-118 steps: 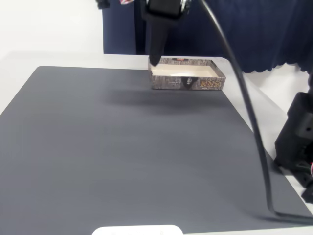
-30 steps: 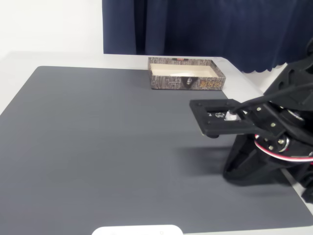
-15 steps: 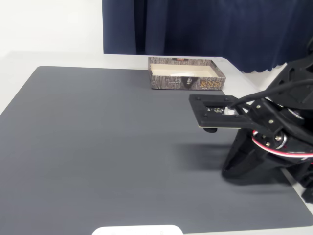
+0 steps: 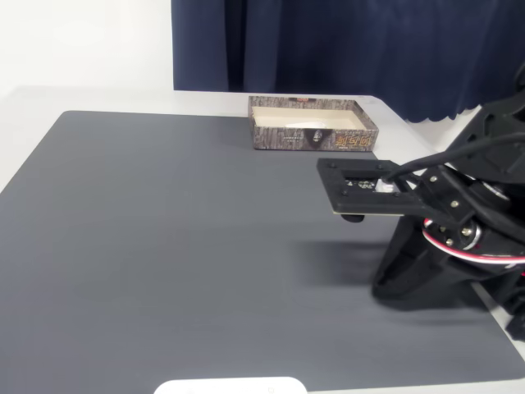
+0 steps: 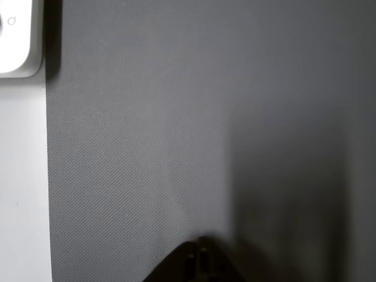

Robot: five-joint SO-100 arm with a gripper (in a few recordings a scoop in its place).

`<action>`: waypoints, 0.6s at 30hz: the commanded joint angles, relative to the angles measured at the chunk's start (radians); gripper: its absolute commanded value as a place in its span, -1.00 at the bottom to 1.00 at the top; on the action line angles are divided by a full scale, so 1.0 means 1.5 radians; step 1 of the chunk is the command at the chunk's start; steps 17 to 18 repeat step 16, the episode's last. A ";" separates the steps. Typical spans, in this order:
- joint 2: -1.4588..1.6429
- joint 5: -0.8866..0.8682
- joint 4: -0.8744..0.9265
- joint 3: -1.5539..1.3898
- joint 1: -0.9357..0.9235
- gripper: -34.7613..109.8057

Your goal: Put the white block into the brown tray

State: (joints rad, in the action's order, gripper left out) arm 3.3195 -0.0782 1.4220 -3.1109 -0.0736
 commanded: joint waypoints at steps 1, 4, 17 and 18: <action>-0.003 -0.020 0.049 -0.002 0.004 -0.51; -0.003 -0.020 0.049 -0.002 0.004 -0.51; -0.003 -0.020 0.049 -0.002 0.004 -0.51; -0.003 -0.020 0.049 -0.002 0.004 -0.51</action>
